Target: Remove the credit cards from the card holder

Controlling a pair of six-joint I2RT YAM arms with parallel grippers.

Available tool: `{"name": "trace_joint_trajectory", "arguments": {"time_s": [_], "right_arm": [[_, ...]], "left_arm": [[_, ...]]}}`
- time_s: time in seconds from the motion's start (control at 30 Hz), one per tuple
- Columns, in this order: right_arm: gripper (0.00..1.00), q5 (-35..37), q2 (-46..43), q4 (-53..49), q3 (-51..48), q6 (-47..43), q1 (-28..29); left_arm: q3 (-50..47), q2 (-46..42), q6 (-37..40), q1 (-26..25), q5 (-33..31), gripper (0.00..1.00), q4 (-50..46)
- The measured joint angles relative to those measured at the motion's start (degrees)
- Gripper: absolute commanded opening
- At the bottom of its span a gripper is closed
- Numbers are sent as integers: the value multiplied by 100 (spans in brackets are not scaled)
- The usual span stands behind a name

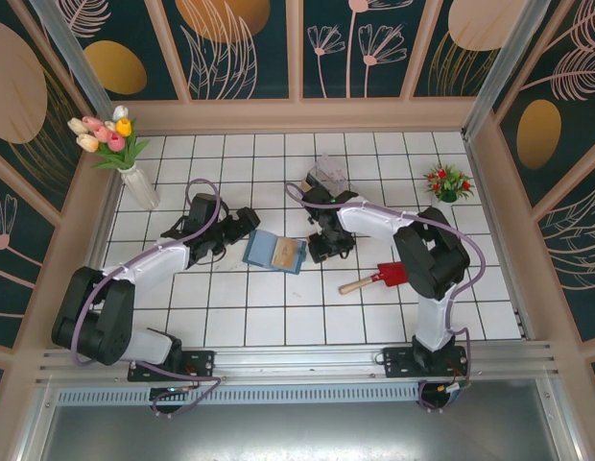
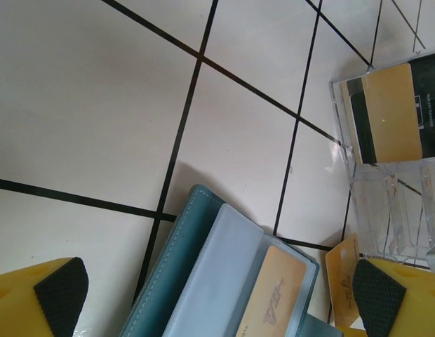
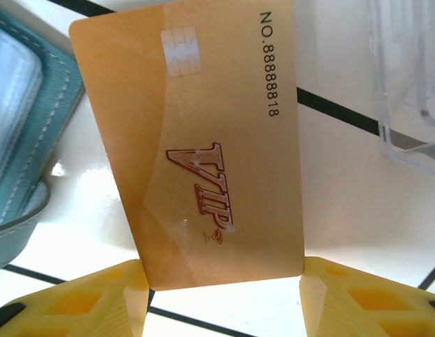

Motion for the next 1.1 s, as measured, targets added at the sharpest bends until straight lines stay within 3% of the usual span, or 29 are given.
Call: {"name": "trace_joint_trajectory", "arguments": {"time_s": [0.27, 0.6, 0.97, 1.1], "right_arm": [[58, -107, -188, 24, -2, -2, -61], [58, -468, -367, 197, -57, -4, -72], [57, -743, -476, 391, -66, -2, -72], [57, -787, -476, 455, -66, -2, -72]], "left_arm": [[59, 420, -22, -35, 728, 93, 525], [710, 1340, -214, -476, 1672, 65, 1456], [911, 2326, -664, -852, 2317, 61, 2354], [953, 2472, -824, -887, 2446, 48, 2559]]}}
